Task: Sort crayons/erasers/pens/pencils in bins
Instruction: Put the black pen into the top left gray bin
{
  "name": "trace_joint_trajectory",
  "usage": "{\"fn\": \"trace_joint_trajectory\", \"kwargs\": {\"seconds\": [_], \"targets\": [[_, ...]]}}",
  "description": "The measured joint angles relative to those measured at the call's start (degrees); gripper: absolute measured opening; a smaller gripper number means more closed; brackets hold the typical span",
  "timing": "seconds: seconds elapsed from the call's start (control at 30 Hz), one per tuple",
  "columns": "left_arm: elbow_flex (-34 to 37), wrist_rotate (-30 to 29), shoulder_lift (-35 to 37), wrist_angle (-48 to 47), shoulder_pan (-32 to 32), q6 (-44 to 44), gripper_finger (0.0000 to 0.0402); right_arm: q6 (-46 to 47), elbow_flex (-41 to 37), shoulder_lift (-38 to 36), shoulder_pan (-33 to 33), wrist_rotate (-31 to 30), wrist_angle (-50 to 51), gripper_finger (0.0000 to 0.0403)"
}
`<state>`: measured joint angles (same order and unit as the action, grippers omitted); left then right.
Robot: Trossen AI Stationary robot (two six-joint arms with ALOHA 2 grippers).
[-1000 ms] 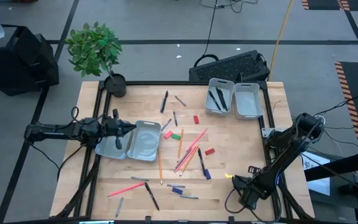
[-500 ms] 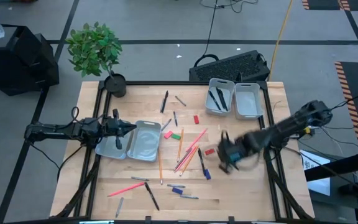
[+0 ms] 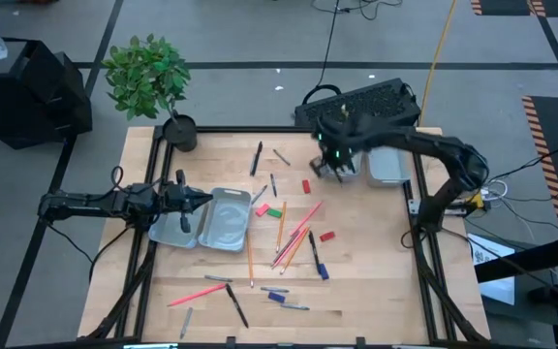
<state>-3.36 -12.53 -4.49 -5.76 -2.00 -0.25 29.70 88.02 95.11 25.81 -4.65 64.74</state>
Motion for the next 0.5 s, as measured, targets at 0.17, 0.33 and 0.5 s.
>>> {"fn": "trace_joint_trajectory", "kwargs": {"seconds": [0.17, 0.33, 0.5], "targets": [[0.00, 0.00, -0.02, 0.00, 0.00, 0.00, 0.0024, -6.41, 0.10, 4.88, 9.75, -0.01, -1.26, 0.0023], [-0.01, 0.00, -0.02, 0.01, -0.01, 0.00, 0.0024, -9.87, 0.10, 10.10, 14.49, 0.20, -5.95, 0.0023], [0.15, 0.00, -0.02, 2.18, -0.02, -0.05, 0.0024, -10.77, 0.10, 14.72, 16.18, 0.19, -6.31, 0.0044]]}}
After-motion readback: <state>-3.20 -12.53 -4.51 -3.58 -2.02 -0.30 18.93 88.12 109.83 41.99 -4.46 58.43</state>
